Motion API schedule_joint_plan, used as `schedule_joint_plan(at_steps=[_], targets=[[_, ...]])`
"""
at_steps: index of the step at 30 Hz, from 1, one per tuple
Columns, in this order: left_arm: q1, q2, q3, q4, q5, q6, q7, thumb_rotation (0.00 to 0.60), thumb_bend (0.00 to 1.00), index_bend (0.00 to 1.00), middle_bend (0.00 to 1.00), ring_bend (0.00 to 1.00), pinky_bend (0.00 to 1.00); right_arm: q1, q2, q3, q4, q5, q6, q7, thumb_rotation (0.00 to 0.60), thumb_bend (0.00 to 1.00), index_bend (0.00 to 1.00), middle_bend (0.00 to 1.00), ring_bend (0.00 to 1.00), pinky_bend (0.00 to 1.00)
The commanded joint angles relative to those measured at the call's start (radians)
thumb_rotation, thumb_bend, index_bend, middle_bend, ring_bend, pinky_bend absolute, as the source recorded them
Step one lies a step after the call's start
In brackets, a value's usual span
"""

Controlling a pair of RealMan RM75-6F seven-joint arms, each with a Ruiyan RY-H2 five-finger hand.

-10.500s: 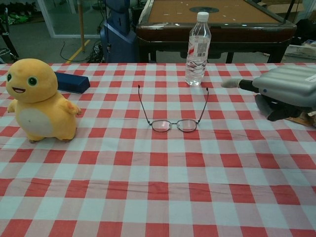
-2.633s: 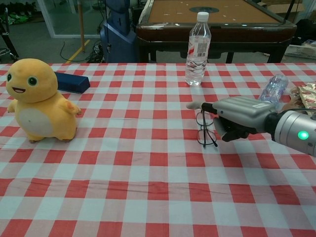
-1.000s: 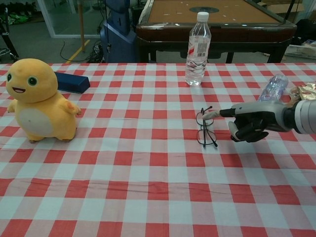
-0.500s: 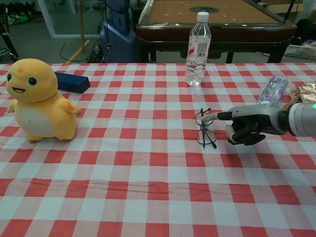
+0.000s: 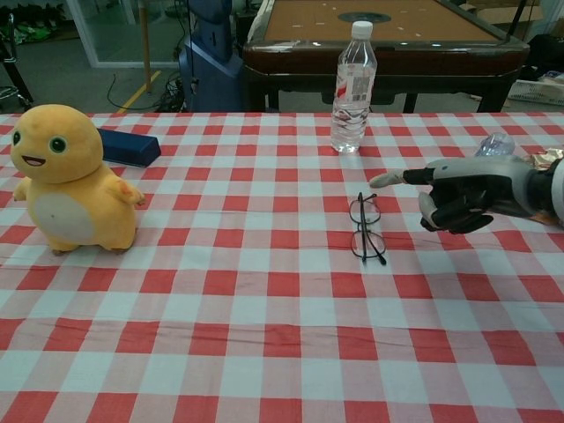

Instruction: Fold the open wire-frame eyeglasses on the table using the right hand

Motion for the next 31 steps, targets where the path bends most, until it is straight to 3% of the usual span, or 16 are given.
schedule_joint_plan(at_steps=[1, 8, 14, 20, 31], targets=[[-0.001, -0.001, -0.001, 0.001, 0.000, 0.000, -0.001, 0.600, 0.26, 0.11, 0.10, 0.14, 0.14, -0.059, 0.064, -0.013, -0.065, -0.022, 0.118, -0.100, 0.600, 1.00, 0.00, 0.98, 0.97, 0.99], [-0.007, -0.005, -0.007, 0.005, -0.003, -0.003, -0.003, 0.600, 0.26, 0.11, 0.10, 0.14, 0.14, -0.176, 0.149, -0.046, -0.167, 0.031, 0.360, -0.434, 0.600, 1.00, 0.00, 0.85, 0.83, 0.97], [-0.013, -0.015, -0.011, 0.011, -0.008, -0.010, -0.001, 0.600, 0.26, 0.11, 0.10, 0.14, 0.14, -0.282, 0.164, -0.077, -0.196, 0.062, 0.562, -0.685, 0.600, 0.92, 0.00, 0.69, 0.67, 0.86], [-0.020, -0.025, -0.016, 0.011, -0.010, -0.013, 0.010, 0.600, 0.26, 0.11, 0.10, 0.14, 0.14, -0.371, 0.171, -0.109, -0.206, 0.042, 0.695, -0.783, 0.600, 0.75, 0.00, 0.51, 0.45, 0.65], [-0.019, -0.044, -0.022, 0.009, -0.014, -0.001, 0.023, 0.600, 0.26, 0.11, 0.10, 0.14, 0.14, -0.513, 0.169, -0.121, -0.206, -0.036, 0.918, -0.834, 0.600, 0.74, 0.00, 0.41, 0.35, 0.57]])
